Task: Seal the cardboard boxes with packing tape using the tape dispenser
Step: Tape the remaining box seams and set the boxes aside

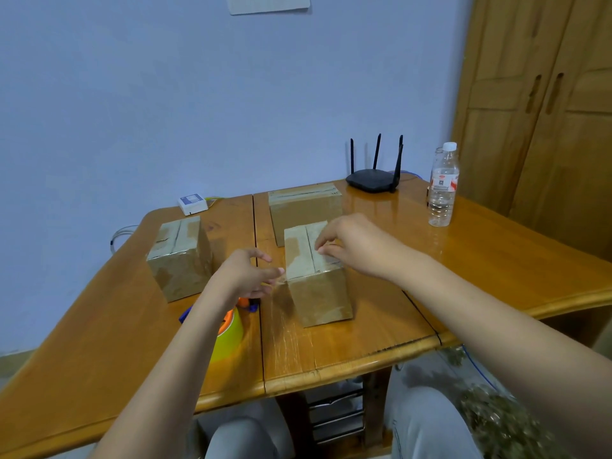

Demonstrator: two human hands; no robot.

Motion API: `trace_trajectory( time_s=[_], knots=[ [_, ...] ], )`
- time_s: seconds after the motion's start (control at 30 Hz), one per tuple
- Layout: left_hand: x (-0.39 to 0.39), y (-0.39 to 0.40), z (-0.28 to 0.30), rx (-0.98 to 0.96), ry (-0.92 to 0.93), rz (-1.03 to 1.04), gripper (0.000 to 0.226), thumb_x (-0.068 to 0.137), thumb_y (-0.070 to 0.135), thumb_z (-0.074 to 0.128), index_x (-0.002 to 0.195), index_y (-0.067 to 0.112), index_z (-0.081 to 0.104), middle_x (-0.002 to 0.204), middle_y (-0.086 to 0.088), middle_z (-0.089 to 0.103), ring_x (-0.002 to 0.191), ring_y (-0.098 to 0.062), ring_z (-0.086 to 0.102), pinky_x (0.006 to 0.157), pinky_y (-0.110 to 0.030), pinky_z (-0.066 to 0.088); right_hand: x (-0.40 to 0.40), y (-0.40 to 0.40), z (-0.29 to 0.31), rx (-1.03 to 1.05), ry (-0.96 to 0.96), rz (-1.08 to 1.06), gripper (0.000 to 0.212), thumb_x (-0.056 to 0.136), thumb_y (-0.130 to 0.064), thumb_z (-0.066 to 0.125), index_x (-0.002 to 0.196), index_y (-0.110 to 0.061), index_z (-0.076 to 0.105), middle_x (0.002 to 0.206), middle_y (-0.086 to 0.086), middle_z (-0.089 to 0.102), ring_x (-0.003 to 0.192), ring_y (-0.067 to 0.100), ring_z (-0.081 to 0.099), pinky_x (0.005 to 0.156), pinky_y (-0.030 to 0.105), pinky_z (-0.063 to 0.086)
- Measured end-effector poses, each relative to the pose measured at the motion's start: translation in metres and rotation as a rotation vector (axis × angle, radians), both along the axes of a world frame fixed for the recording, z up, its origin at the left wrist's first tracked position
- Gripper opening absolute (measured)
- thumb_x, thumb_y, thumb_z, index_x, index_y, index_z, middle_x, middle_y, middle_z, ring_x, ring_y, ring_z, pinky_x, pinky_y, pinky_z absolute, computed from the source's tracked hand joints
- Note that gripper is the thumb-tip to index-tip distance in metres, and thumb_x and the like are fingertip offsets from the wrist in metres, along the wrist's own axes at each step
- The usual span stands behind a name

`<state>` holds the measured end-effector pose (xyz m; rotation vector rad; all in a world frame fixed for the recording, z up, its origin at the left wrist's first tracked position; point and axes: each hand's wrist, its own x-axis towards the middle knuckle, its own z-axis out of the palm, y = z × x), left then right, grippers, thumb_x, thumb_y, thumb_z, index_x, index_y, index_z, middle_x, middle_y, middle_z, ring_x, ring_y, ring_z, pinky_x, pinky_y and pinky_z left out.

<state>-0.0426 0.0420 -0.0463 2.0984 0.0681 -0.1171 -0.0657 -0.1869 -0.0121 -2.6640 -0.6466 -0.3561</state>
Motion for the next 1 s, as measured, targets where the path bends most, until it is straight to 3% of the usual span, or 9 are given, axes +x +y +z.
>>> trace_trajectory(
  time_s=[0.2,0.3,0.4,0.47,0.57,0.73,0.9,1.0],
  knots=[
    [0.001,0.0,-0.007,0.193,-0.065,0.067,0.031,0.086,0.034,0.077,0.11,0.024,0.06,0.085,-0.003,0.072,0.07,-0.013,0.072,0.059,-0.025,0.058,0.004,0.017,-0.006,-0.06,0.047,0.047,0.017,0.096,-0.026,0.067,0.106,-0.018,0.078,0.107,-0.003,0.075,0.096,0.012,0.066,0.089,0.033,0.055],
    [-0.006,-0.003,-0.003,0.36,-0.394,0.063,0.018,0.088,0.034,0.074,0.104,0.03,0.067,0.092,0.005,0.07,0.076,-0.009,0.065,0.063,-0.022,0.05,0.004,0.018,-0.012,-0.046,0.057,0.055,0.018,0.095,-0.028,0.069,0.106,-0.019,0.079,0.106,-0.004,0.075,0.093,0.01,0.065,0.088,0.028,0.054],
    [-0.015,-0.017,0.006,0.457,-0.668,-0.217,0.014,0.087,0.031,0.075,0.101,0.031,0.076,0.099,0.015,0.069,0.09,-0.004,0.058,0.075,-0.02,0.041,0.005,0.016,-0.017,-0.013,0.057,0.055,0.017,0.092,-0.031,0.072,0.103,-0.021,0.08,0.099,-0.004,0.075,0.084,0.008,0.063,0.081,0.024,0.05],
    [-0.014,-0.026,0.008,0.511,-0.644,-0.346,0.02,0.084,0.034,0.078,0.104,0.028,0.078,0.101,0.013,0.073,0.093,-0.001,0.059,0.082,-0.019,0.04,0.007,0.014,-0.02,0.004,0.057,0.055,0.017,0.09,-0.032,0.074,0.102,-0.022,0.08,0.097,-0.003,0.076,0.084,0.009,0.064,0.081,0.027,0.053],
    [-0.008,-0.03,0.01,0.569,-0.581,-0.366,0.021,0.08,0.035,0.08,0.1,0.026,0.081,0.101,0.009,0.076,0.093,-0.003,0.063,0.082,-0.015,0.04,0.005,0.008,-0.026,0.059,0.08,0.066,0.017,0.088,-0.03,0.076,0.102,-0.023,0.081,0.101,-0.004,0.076,0.092,0.01,0.066,0.088,0.029,0.054],
    [-0.006,-0.026,0.013,0.583,-0.581,-0.454,0.019,0.077,0.036,0.082,0.093,0.025,0.082,0.088,0.011,0.069,0.077,0.001,0.054,0.07,-0.003,0.032,-0.002,-0.005,-0.044,0.213,0.047,0.111,0.021,0.087,-0.028,0.078,0.106,-0.021,0.08,0.113,-0.007,0.075,0.107,0.003,0.063,0.096,0.009,0.044],
    [-0.005,-0.023,0.006,0.592,-0.643,-0.487,0.022,0.077,0.035,0.081,0.094,0.021,0.082,0.093,0.006,0.073,0.081,-0.003,0.059,0.073,-0.003,0.033,-0.001,-0.009,-0.065,0.366,0.003,0.099,0.022,0.086,-0.032,0.077,0.107,-0.025,0.079,0.116,-0.012,0.073,0.114,0.0,0.061,0.107,0.027,0.045],
    [-0.007,-0.022,0.004,0.625,-0.69,-0.479,0.024,0.08,0.035,0.079,0.099,0.02,0.081,0.098,0.004,0.074,0.089,-0.008,0.065,0.082,-0.015,0.045,-0.009,-0.008,-0.075,0.362,-0.049,0.054,0.032,0.089,-0.032,0.073,0.119,-0.022,0.074,0.128,-0.007,0.068,0.125,0.001,0.054,0.113,0.024,0.038]
  ],
)
